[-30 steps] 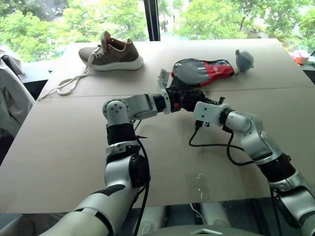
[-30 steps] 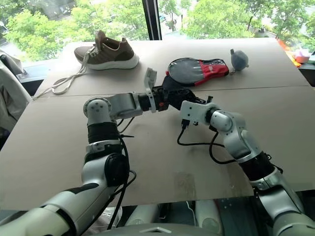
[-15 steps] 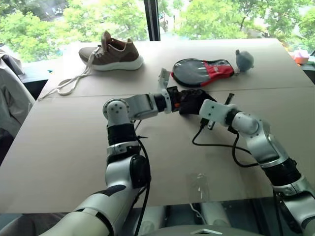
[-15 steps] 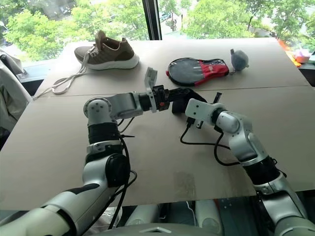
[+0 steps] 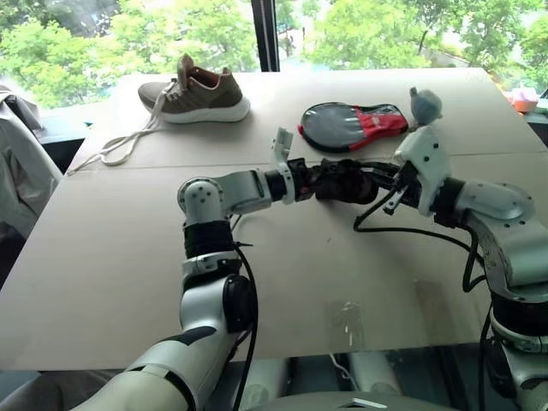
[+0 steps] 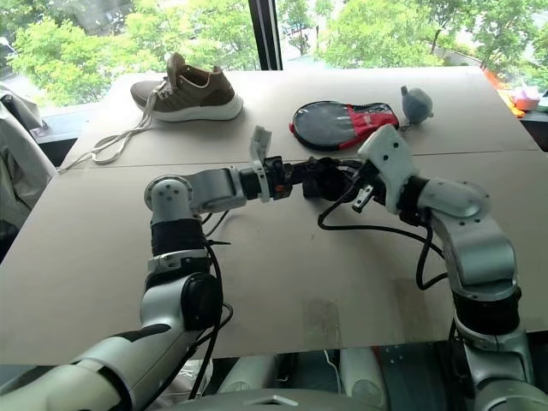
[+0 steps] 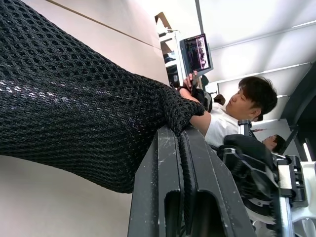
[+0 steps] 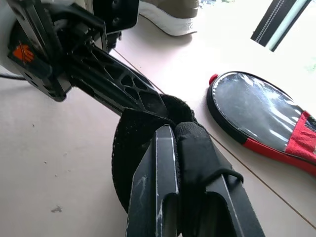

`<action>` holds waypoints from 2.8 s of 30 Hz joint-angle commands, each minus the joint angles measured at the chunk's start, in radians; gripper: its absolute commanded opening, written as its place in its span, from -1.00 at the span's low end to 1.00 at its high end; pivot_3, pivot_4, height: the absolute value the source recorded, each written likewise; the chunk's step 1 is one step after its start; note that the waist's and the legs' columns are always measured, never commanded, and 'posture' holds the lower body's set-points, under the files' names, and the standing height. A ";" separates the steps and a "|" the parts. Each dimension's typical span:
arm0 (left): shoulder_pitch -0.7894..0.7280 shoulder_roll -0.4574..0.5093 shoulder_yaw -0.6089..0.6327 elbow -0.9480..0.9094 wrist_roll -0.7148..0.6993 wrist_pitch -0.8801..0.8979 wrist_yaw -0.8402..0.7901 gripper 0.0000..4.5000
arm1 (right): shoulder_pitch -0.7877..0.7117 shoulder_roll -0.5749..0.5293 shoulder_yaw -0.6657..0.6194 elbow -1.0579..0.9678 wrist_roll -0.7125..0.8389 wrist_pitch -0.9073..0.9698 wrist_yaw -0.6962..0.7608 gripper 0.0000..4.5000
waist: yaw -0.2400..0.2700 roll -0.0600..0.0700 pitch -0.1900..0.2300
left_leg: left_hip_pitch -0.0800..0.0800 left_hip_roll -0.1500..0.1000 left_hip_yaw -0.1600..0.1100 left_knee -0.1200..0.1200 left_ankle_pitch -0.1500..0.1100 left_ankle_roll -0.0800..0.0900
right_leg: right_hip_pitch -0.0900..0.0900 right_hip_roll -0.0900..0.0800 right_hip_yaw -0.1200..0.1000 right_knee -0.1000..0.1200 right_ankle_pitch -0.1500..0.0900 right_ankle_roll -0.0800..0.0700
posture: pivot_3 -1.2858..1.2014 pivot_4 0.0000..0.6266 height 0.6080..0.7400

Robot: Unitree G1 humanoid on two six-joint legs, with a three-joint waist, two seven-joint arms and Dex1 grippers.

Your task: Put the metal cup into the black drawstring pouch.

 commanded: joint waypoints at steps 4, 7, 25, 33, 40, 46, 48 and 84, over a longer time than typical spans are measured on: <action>-0.008 0.003 -0.010 -0.028 -0.002 -0.024 -0.023 -1.00 | -0.063 0.085 -0.136 -0.027 0.148 0.132 -0.124 -0.99 | 0.001 0.000 0.000 | 0.000 0.000 0.000 0.000 0.000 0.000 | 0.000 0.000 0.000 0.000 0.000 0.000 | 0.03 -0.52 1.00; -0.003 0.007 -0.008 -0.035 -0.007 -0.026 -0.022 -1.00 | -0.096 0.124 -0.204 -0.003 0.200 0.165 -0.187 -0.99 | 0.001 0.000 0.000 | 0.000 0.000 0.000 0.000 0.000 0.000 | 0.000 0.000 0.000 0.000 0.000 0.000 | 0.03 -0.52 1.00; 0.030 0.048 -0.033 -0.169 -0.045 -0.133 -0.154 -0.21 | -0.279 0.176 -0.406 0.122 0.479 0.244 -0.433 -1.00 | -0.004 0.000 0.000 | 0.000 0.000 0.001 -0.002 0.000 0.000 | -0.001 0.000 0.001 0.000 0.000 0.000 | 0.03 -0.52 1.00; 0.097 0.237 -0.206 -0.324 0.036 -0.199 -0.425 0.42 | -0.407 0.189 -0.413 0.189 0.596 0.251 -0.529 -1.00 | -0.009 0.001 0.000 | 0.000 0.000 0.001 -0.003 0.000 0.000 | -0.002 0.000 0.002 0.000 0.000 0.000 | 0.03 -0.52 1.00; 0.121 0.386 -0.376 -0.392 0.204 -0.438 -0.713 0.42 | -0.497 0.190 -0.407 0.241 0.683 0.247 -0.590 -1.00 | -0.006 0.001 0.000 | -0.001 0.000 0.003 -0.005 0.000 0.000 | -0.004 0.000 0.003 -0.001 0.000 -0.001 | 0.03 -0.52 1.00; 0.069 0.370 -0.491 -0.340 0.402 -0.697 -0.800 0.42 | -0.546 0.177 -0.385 0.276 0.746 0.241 -0.618 -1.00 | -0.004 0.001 0.000 | -0.002 0.000 0.003 -0.005 0.000 0.001 | -0.004 -0.001 0.002 -0.002 0.000 -0.001 | 0.03 -0.52 1.00; 0.034 0.340 -0.500 -0.295 0.451 -0.757 -0.783 0.42 | -0.551 0.170 -0.371 0.280 0.762 0.241 -0.620 -1.00 | -0.005 0.001 0.000 | -0.003 0.000 0.003 -0.005 0.000 0.001 | -0.004 -0.001 0.002 -0.002 0.000 -0.001 | 0.03 -0.52 1.00; -0.050 0.212 -0.481 -0.181 0.524 -0.835 -0.783 -0.48 | -0.498 0.130 -0.264 0.280 0.917 0.175 -0.722 -1.00 | -0.009 0.001 0.000 | -0.005 0.000 0.003 -0.005 0.000 0.001 | -0.007 -0.001 0.002 -0.001 0.000 -0.001 | 0.03 -0.52 1.00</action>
